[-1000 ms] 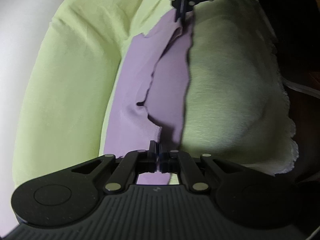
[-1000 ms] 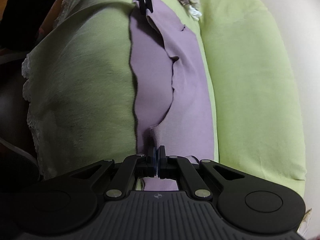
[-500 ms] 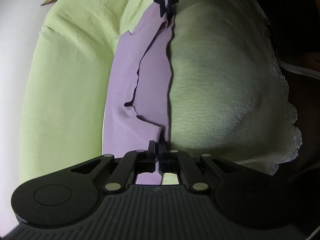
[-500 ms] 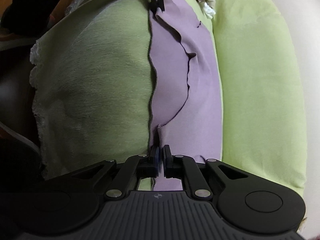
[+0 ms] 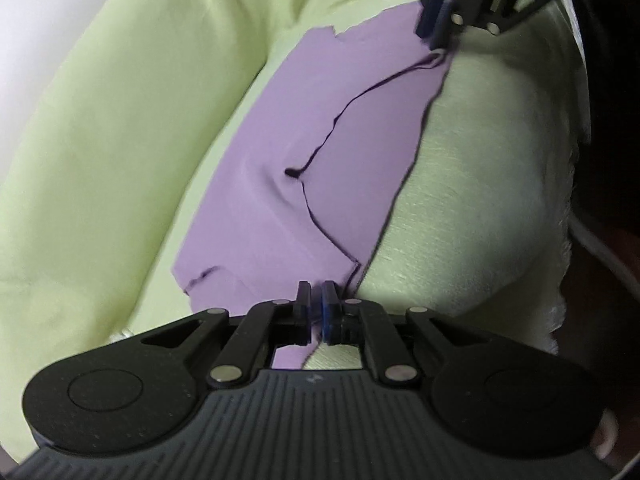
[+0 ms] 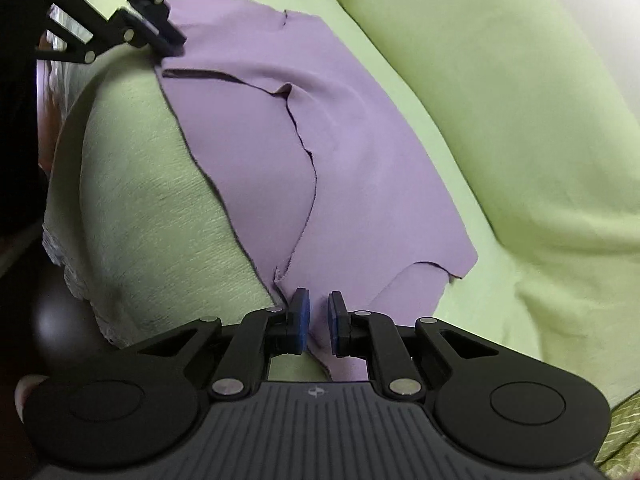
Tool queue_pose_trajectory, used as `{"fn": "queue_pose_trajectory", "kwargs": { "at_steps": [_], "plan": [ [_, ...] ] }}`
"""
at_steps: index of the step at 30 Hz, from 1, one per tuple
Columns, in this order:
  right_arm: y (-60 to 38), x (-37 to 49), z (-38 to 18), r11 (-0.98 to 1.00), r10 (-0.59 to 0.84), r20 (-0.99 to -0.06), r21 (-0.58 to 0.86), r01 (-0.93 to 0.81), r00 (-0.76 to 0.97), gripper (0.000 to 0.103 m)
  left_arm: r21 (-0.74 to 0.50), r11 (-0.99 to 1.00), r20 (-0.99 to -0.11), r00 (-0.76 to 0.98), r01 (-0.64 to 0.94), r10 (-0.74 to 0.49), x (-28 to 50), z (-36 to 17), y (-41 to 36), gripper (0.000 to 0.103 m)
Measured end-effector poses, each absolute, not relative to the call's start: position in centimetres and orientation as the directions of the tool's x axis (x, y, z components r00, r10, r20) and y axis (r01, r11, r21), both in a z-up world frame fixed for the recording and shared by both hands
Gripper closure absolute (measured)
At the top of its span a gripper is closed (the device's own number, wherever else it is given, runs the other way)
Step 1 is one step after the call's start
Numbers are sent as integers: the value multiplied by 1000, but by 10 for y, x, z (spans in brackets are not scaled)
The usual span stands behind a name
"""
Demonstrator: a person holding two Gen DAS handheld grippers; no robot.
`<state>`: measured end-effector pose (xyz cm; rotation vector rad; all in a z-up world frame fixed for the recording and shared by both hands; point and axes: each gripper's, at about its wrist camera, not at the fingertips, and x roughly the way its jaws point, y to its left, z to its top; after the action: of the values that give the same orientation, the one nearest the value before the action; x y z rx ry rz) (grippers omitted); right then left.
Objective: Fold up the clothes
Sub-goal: 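Open both grippers and pull them back from the folded top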
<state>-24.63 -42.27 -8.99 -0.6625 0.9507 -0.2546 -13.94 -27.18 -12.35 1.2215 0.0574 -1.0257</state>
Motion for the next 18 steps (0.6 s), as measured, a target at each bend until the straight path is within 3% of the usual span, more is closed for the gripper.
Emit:
{"fn": "queue_pose_trajectory", "kwargs": {
  "at_steps": [4, 6, 9, 14, 18],
  "plan": [
    [-430, -243, -69, 845, -462, -646, -529, 81, 608, 76, 676, 68, -527, 547, 734, -650, -136, -100, -270, 95],
    [-440, -236, -67, 883, -440, -674, -443, 152, 593, 71, 618, 132, -525, 532, 775, -664, -130, -89, -272, 89],
    [-450, -211, -71, 904, -423, -727, -381, 195, 541, 74, 560, 128, -603, 509, 819, -614, -115, -99, -283, 89],
    [-460, -211, -28, 915, -403, -619, -286, 284, 675, 74, 393, 175, -566, 388, 903, -728, -84, -56, -288, 89],
    [-504, -154, -42, 921, -381, -573, -166, 352, 726, 74, 313, 178, -527, 326, 933, -785, -45, -50, -329, 89]
  ]
}}
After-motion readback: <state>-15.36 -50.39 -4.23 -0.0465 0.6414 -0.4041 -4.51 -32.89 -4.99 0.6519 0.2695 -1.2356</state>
